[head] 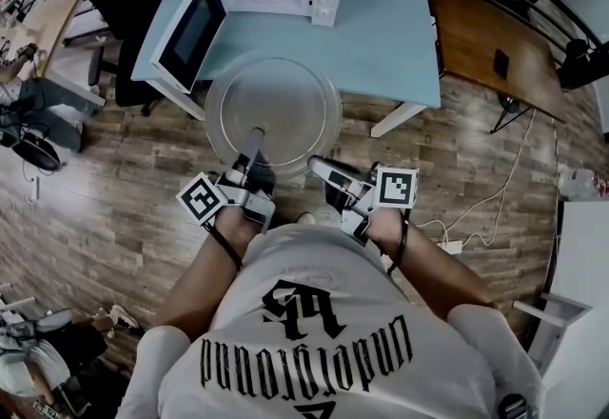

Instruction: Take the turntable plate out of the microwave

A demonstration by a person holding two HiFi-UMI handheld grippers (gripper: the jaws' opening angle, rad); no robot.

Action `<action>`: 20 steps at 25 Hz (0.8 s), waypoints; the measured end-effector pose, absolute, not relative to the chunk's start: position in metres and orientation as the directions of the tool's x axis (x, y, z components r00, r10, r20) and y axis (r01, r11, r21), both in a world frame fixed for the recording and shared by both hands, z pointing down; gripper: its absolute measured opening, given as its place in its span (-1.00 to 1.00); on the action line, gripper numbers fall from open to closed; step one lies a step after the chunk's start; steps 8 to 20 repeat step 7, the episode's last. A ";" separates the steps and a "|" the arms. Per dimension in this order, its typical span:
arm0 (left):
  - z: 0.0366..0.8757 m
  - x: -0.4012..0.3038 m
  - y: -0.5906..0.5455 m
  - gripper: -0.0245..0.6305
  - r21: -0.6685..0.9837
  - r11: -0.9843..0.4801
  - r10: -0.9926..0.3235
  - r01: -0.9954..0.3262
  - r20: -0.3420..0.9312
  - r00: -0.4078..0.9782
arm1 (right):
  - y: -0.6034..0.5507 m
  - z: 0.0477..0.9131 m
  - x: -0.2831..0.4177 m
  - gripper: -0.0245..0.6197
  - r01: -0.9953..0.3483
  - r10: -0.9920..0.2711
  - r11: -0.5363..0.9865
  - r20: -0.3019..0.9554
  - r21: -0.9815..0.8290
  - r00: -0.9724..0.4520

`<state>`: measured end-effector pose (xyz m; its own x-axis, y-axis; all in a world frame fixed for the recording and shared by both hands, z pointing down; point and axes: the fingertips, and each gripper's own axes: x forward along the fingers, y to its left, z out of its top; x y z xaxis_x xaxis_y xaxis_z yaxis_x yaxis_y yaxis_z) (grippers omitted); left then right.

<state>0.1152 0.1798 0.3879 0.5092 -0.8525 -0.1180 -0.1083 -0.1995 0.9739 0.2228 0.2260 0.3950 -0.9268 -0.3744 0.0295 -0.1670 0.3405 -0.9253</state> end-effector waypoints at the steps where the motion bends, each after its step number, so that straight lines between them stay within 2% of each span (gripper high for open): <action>1: 0.388 0.115 0.180 -0.69 0.974 -0.197 -0.854 -0.110 -0.116 0.508 | 0.226 0.394 0.222 -0.78 -0.164 -0.372 0.342 0.026 -0.925 -0.928; 20: 0.390 0.110 0.176 -0.69 0.975 -0.189 -0.857 -0.113 -0.108 0.504 | 0.222 0.395 0.219 -0.78 -0.167 -0.368 0.346 0.030 -0.923 -0.929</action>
